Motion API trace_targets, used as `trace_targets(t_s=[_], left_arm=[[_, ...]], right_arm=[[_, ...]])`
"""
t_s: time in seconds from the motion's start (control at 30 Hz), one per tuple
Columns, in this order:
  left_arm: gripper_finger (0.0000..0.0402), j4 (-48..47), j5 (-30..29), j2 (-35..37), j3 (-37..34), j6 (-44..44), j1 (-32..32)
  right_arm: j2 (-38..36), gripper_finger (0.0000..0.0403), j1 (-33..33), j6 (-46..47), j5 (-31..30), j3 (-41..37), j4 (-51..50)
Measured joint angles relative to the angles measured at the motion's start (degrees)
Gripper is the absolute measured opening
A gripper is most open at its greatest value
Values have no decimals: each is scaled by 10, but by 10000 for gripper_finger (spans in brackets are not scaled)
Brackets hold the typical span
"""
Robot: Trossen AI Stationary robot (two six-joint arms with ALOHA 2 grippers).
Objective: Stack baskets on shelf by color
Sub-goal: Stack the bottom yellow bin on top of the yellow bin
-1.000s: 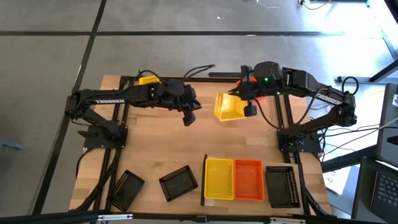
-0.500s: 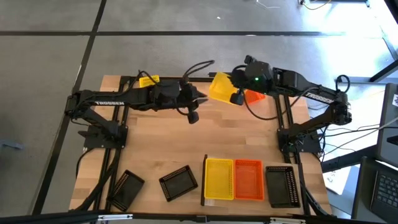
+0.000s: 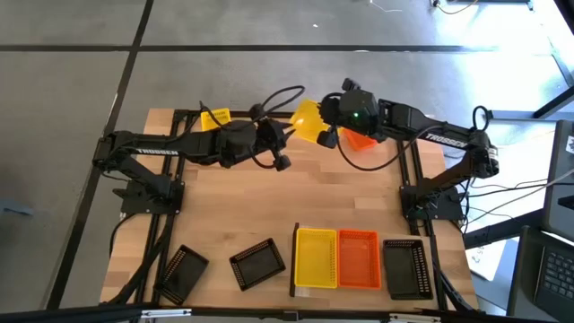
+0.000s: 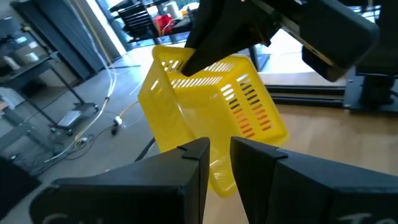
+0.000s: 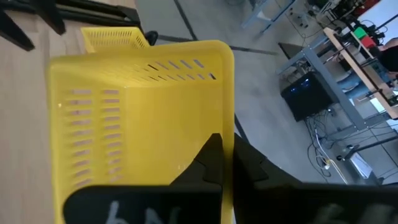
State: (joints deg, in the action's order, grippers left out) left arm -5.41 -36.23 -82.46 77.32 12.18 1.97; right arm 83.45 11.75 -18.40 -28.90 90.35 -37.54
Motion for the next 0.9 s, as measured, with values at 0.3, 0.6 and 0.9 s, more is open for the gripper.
trace_targets(t_s=[0.3, 0.6, 0.9], left_arm=[[57, 0, -61, 0, 0, 0, 0], [57, 1, -63, 0, 0, 0, 4], [57, 1, -61, 0, 0, 0, 9]], right_arm=[[10, 0, 0, -1, 0, 0, 13], [10, 0, 0, 1, 0, 0, 22], [10, 0, 0, 1, 0, 0, 22]])
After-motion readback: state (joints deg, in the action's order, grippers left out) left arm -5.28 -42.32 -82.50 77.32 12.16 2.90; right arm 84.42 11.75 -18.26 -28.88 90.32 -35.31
